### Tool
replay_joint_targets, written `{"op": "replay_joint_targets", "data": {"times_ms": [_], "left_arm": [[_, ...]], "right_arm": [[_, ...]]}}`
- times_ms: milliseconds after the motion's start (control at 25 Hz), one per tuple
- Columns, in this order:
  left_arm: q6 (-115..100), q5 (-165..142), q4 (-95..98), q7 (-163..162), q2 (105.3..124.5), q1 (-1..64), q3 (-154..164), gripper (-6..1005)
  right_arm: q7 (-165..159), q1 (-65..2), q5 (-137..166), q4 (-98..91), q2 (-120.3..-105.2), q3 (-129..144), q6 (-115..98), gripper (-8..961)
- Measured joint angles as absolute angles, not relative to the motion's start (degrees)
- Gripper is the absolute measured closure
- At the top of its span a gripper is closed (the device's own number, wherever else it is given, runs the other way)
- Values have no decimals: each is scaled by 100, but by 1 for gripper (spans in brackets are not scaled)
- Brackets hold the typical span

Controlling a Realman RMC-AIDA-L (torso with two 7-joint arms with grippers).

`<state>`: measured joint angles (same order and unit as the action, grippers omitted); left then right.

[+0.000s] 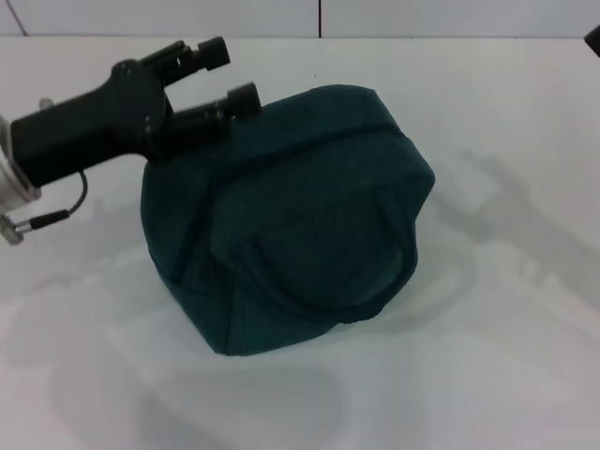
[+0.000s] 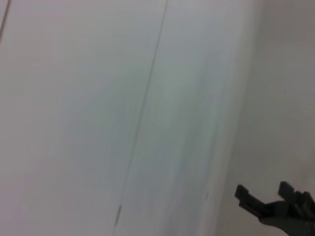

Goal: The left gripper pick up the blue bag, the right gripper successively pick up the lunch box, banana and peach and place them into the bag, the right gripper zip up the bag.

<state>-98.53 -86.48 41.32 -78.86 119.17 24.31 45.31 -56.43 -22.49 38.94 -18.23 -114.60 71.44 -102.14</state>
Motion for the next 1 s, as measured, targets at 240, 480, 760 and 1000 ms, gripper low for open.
{"op": "replay_joint_targets", "data": {"times_ms": [240, 480, 760, 1000], "left_arm": [[-10852, -8620, 3688, -7483, 11693, 2399, 4538, 106], [-11363, -8831, 3609, -7318, 11480, 2313, 4634, 106], [-11354, -9014, 3350, -6976, 11395, 2100, 4623, 106], [-11342, -9092, 3029, -6704, 11369, 2086, 4603, 106]], "right_arm": [[-5932, -2613, 5569, -2652, -11328, 7195, -10483, 79], [-6285, -3099, 6890, -2788, -11335, 7167, -10253, 68], [-6575, -3270, 7626, -2880, -11389, 7189, -10087, 68], [-6599, -3273, 7665, -2885, -11404, 7170, -10078, 67]]}}
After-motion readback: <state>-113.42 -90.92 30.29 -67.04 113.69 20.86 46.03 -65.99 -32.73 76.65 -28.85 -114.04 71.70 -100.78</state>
